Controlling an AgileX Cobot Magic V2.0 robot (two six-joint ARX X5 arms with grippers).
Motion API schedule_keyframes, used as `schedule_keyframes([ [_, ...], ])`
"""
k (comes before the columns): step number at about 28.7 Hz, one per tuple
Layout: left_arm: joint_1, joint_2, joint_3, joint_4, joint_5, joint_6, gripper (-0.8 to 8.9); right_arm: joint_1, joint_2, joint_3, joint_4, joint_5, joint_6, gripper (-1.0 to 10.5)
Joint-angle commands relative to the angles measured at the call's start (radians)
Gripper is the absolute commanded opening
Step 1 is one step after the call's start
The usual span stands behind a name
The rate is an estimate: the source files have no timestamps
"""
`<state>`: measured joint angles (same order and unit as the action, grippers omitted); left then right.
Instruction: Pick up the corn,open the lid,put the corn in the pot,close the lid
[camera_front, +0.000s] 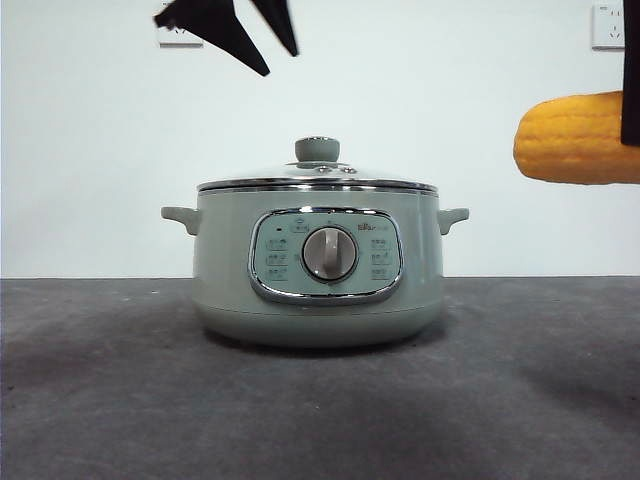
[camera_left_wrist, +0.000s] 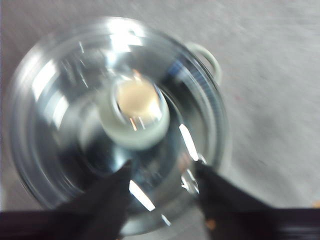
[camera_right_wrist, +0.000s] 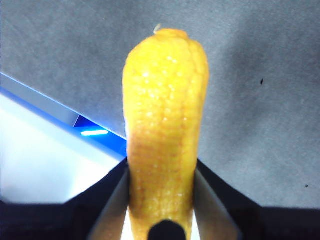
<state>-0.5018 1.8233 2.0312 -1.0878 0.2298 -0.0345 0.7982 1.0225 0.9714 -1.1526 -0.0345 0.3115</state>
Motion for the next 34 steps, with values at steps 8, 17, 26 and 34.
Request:
schedule_keyframes([
  [8,-0.027,0.162,0.105,0.036,-0.105,0.117,6.69,0.001,0.000,0.002,0.002,-0.003,0.011,-0.2],
  [17,-0.039,0.240,0.105,0.090,-0.100,0.129,6.68,0.001,0.000,0.002,0.004,-0.003,0.011,-0.2],
  [26,-0.059,0.259,0.105,0.089,-0.127,0.129,6.55,0.001,0.000,0.002,0.031,0.000,0.010,-0.2],
  [34,-0.060,0.259,0.105,0.084,-0.127,0.129,4.32,0.001,0.000,0.002,0.035,0.001,0.011,-0.2],
])
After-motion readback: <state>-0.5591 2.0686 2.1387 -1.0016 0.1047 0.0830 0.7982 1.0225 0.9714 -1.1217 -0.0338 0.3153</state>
